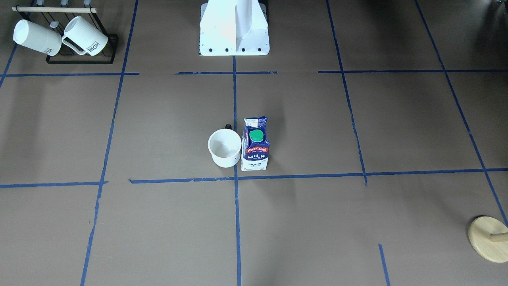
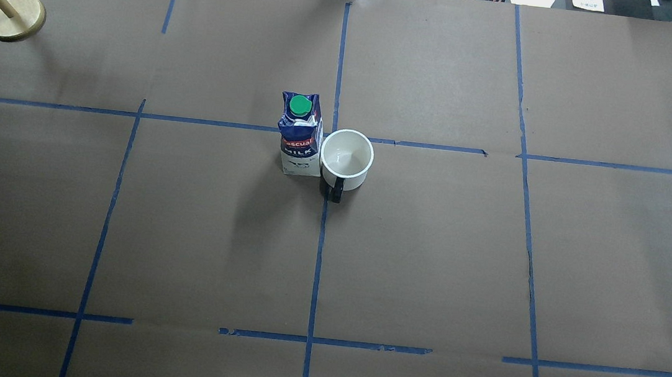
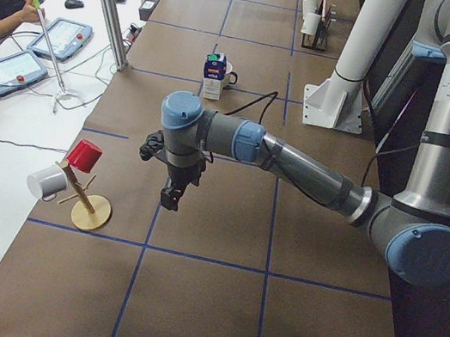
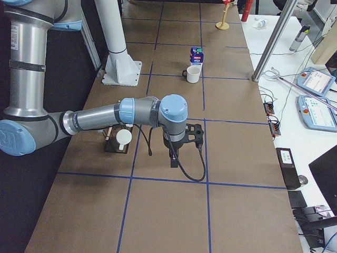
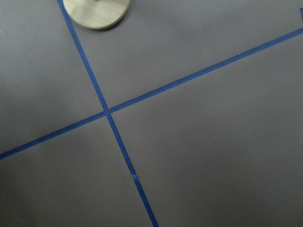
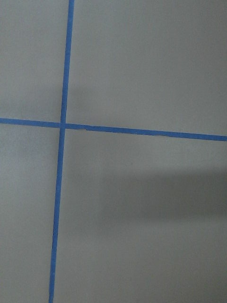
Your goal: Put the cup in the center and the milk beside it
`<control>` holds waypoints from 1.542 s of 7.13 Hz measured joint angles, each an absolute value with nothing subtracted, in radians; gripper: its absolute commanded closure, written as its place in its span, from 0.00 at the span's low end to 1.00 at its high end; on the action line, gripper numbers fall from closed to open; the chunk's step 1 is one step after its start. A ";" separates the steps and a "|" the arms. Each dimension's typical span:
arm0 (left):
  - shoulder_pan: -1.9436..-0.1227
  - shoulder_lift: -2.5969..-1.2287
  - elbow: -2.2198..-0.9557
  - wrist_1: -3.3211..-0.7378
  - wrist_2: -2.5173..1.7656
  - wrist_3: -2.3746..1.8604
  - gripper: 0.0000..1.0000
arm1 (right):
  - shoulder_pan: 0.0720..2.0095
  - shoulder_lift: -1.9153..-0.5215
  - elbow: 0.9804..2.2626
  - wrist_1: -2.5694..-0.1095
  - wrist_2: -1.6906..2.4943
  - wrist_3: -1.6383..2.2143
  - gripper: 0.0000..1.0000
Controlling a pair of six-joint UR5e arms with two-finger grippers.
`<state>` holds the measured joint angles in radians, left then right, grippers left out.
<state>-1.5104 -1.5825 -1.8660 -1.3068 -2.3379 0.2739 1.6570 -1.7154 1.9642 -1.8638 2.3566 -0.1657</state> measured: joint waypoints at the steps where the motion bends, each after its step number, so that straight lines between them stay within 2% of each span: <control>1: -1.511 -1.559 -1.866 -1.308 -2.360 0.246 0.00 | 1.658 -1.719 1.974 -1.866 2.357 -0.165 0.00; 8: -1.519 -1.492 -1.887 -1.318 -2.388 0.174 0.00 | 1.647 -1.732 1.964 -1.861 2.347 -0.166 0.00; 11: -1.519 -1.449 -1.896 -1.323 -2.386 0.176 0.00 | 1.597 -1.725 1.920 -1.855 2.343 -0.160 0.00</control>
<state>-1.5186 -1.4488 -1.8961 -1.3230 -2.3859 0.1757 1.5969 -1.7253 1.9205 -1.8552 2.3429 -0.1596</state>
